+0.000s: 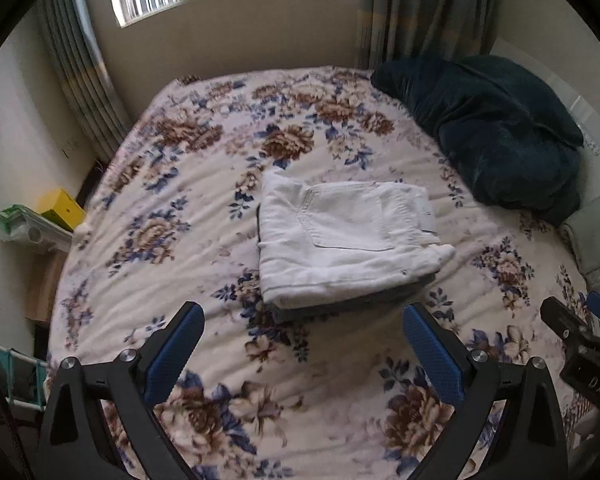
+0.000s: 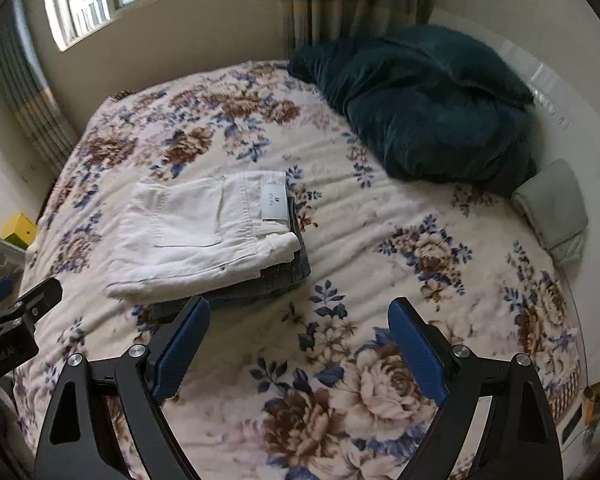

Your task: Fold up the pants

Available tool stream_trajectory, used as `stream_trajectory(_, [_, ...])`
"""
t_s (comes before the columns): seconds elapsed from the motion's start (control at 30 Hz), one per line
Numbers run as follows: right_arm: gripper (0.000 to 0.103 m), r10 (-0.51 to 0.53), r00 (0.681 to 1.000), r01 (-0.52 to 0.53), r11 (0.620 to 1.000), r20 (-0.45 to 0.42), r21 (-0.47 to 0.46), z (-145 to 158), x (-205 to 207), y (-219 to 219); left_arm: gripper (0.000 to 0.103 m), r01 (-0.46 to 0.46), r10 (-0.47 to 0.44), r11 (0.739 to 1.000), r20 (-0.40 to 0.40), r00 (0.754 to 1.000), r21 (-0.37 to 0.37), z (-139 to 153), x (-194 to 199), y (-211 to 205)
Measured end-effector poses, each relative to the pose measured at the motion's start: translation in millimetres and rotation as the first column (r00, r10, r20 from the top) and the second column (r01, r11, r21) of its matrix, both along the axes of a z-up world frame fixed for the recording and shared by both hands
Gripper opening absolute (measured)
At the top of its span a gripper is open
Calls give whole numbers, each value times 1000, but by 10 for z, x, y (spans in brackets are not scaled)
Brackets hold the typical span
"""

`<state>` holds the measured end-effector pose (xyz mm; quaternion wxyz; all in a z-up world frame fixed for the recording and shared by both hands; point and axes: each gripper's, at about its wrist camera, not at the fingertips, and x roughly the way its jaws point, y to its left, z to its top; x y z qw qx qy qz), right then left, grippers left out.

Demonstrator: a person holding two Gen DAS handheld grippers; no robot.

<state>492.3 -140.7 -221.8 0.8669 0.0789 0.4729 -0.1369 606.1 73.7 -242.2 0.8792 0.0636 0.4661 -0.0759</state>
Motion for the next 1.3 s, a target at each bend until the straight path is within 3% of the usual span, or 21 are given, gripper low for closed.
stream_trajectory(0.27, [93,45,997,-45,999,57,3,701,-1025,-37,102,-34,34,999,85,996,-4,677,-1044,48])
stream_trajectory(0.6, [93,123,981,-117,992,150,-45,1683,-2601,35,102,-83,87,996,141,986,-37,1343,-2465,126])
stream_trajectory(0.8, [93,167,967,-157,986,191,-64,2214,-3496,89,102,-106,115,993,215,970,-50,1835,-3316,170])
stream_trajectory(1.1, [96,209,946,-193,977,247,-89,2931,-4554,100,102,-133,148,988,266,953,-73,2321,-4113,275])
stream_trajectory(1.3, [96,218,931,-191,974,292,-118,3274,-5086,205,102,-135,146,989,289,946,-59,2453,-4415,393])
